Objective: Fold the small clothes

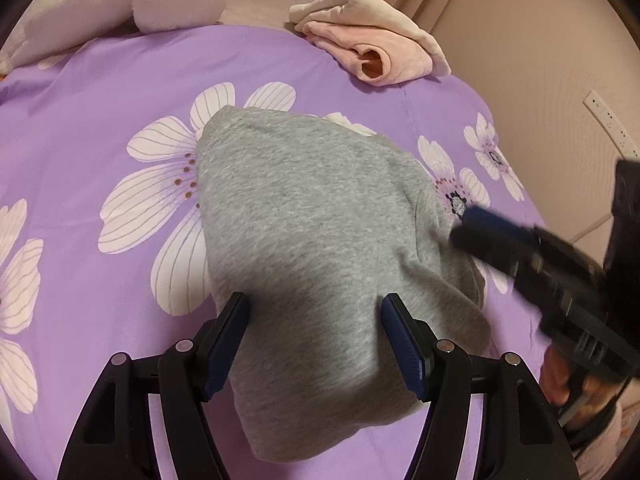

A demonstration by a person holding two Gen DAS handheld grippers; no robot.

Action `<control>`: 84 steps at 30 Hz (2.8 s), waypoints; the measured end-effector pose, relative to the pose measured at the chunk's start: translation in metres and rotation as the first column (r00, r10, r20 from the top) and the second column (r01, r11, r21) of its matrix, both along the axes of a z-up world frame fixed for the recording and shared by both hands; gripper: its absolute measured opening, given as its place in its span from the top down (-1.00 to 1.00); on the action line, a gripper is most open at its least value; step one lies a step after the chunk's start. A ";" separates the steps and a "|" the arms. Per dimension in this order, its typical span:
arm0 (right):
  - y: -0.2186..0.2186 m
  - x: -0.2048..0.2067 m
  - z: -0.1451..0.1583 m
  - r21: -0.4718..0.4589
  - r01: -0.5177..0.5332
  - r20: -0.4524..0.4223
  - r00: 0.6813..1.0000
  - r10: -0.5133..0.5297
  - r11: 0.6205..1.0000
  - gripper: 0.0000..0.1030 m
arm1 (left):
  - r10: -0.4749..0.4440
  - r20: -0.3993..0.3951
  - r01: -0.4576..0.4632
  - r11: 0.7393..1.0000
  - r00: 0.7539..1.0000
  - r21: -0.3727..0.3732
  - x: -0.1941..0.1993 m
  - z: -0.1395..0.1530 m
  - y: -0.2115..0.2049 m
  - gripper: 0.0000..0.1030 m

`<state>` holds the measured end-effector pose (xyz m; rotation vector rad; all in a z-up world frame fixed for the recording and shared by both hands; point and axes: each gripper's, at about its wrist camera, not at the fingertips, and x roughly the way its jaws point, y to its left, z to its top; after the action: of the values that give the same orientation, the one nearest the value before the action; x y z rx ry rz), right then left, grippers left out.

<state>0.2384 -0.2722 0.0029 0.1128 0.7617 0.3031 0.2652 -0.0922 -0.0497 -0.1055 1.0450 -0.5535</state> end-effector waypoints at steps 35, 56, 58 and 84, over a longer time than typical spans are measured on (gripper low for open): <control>0.022 -0.035 -0.059 -0.057 -0.035 -0.133 0.991 0.027 0.998 0.40 | 0.000 0.052 -0.004 0.997 0.999 0.074 -0.032 -0.003 0.011 -0.30; 0.006 -0.087 -0.026 0.084 0.027 -0.072 0.997 -0.021 0.996 -0.19 | 0.030 0.114 -0.039 0.996 0.993 0.083 -0.085 0.021 0.041 -0.32; 0.007 -0.090 -0.025 0.082 0.025 -0.074 0.997 -0.019 0.996 -0.20 | 0.033 0.112 -0.042 0.996 0.993 0.077 -0.088 0.022 0.043 -0.32; -0.021 -0.101 -0.034 0.286 0.100 -0.179 0.983 -0.050 0.953 -1.00 | 0.117 -0.079 -0.125 0.987 0.990 -0.106 -0.079 0.006 0.070 -0.83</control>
<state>0.1377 -0.2936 -0.0315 0.4531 0.8754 0.3358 0.1864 -0.0222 -0.0433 -0.2869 1.0710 -0.5003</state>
